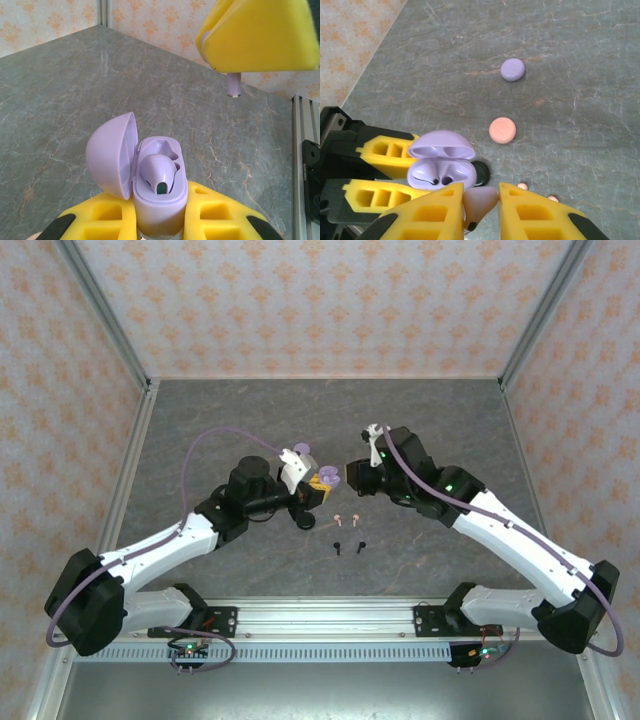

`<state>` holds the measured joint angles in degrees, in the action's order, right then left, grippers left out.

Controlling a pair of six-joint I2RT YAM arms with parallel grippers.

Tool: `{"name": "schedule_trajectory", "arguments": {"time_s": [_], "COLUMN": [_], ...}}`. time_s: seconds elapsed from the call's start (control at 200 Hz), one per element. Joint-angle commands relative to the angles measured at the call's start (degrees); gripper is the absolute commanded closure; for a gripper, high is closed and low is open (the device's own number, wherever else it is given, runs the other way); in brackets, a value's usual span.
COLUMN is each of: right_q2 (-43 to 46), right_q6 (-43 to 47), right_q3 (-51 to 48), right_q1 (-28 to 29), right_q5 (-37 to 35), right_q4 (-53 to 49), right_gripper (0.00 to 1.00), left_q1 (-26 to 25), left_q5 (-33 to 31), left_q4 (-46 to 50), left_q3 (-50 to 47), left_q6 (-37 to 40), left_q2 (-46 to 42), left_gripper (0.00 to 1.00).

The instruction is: Insert the wireless bluetooth earbuds into the charging case

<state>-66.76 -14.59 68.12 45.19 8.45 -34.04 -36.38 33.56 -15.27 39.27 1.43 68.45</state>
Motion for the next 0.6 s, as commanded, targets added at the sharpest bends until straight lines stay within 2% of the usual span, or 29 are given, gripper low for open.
{"name": "schedule_trajectory", "arguments": {"time_s": [0.0,0.24,0.596], "right_q2": [-0.7,-5.2,-7.4], "right_q6": [0.1,-0.1,0.2], "right_q3": [2.9,3.7,3.5], "right_q1": [1.3,2.3,2.4], "right_q5": [-3.6,-3.4,-0.8], "right_q4": [2.1,4.4,4.6], "right_gripper": [0.79,0.79,0.79], "left_q1": [-0.4,-0.5,-0.4], "left_q5": [-0.6,-0.2,-0.3], "left_q4": [-3.4,-3.2,-3.0], "left_q3": [1.6,1.3,1.3], "left_q6": [-0.6,-0.9,-0.9], "left_q2": [-0.2,-1.0,-1.7], "left_gripper": [1.0,1.0,1.0]}}
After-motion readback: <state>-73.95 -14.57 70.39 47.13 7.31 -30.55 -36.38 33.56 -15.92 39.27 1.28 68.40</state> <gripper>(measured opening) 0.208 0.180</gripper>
